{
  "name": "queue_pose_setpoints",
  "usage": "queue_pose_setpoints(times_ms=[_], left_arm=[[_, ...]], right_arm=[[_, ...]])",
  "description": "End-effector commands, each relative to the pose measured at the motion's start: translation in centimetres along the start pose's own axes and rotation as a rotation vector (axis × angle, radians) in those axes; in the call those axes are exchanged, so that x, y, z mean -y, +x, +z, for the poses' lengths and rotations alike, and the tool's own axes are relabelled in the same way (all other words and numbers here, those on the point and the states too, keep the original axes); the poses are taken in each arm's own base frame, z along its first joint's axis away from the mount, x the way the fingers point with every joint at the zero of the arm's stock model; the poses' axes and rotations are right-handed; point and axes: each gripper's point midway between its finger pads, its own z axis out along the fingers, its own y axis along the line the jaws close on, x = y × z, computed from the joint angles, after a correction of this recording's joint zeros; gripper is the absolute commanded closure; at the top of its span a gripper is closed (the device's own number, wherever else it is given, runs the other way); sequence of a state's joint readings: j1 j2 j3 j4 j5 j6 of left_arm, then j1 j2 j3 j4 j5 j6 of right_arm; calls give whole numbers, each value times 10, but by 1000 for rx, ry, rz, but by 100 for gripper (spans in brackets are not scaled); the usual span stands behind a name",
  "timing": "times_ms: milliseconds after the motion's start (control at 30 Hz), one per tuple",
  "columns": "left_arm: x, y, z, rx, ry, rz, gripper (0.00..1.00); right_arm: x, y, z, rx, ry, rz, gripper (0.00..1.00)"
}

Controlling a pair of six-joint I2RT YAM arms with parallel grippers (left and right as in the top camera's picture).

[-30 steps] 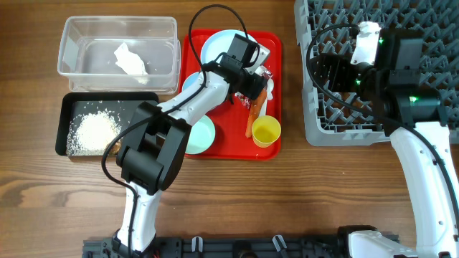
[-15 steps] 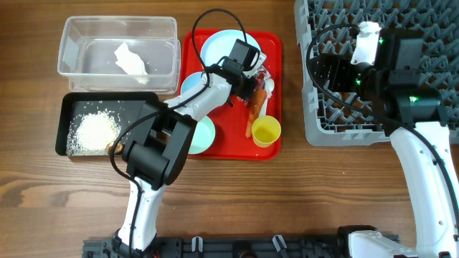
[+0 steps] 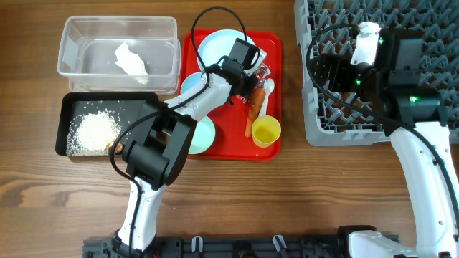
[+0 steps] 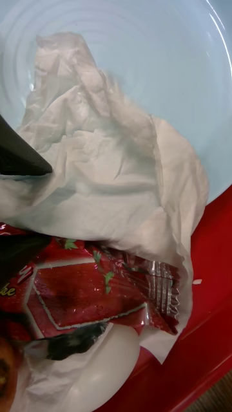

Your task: Sort waste into correct bins and load items into the dishwasher rack

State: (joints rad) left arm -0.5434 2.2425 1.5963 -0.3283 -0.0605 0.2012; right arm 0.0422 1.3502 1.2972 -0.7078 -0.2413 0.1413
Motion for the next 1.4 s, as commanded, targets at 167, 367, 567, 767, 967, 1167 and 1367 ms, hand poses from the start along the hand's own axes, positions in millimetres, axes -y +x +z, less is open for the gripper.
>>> queue_pose_setpoints(times_ms=[167,367,567,767,967,1167,1367], left_arm=[[4,-18,-14,48,-10,3,87],[3,-24,-20,65,-11,3,74],[3,-27,-23,72,-11,3,96],[1,-35,-33,95,-14,1,96],[0,-57,-57,164,-19,0,96],[-2,-71,-71,215,-22,-30,96],[-5,-80,-84,248,-26,-31,79]], right_arm=[[3,-8,-4,20,18,-12,0],[3,-8,-4,20,18,-12,0],[3,-8,-4,20,18,-12,0],[3,-8,-4,20,18,-12,0],[3,-8,-4,20,18,-12,0],[3,-8,-4,20,18,-12,0],[3,-8,-4,20,18,-12,0]])
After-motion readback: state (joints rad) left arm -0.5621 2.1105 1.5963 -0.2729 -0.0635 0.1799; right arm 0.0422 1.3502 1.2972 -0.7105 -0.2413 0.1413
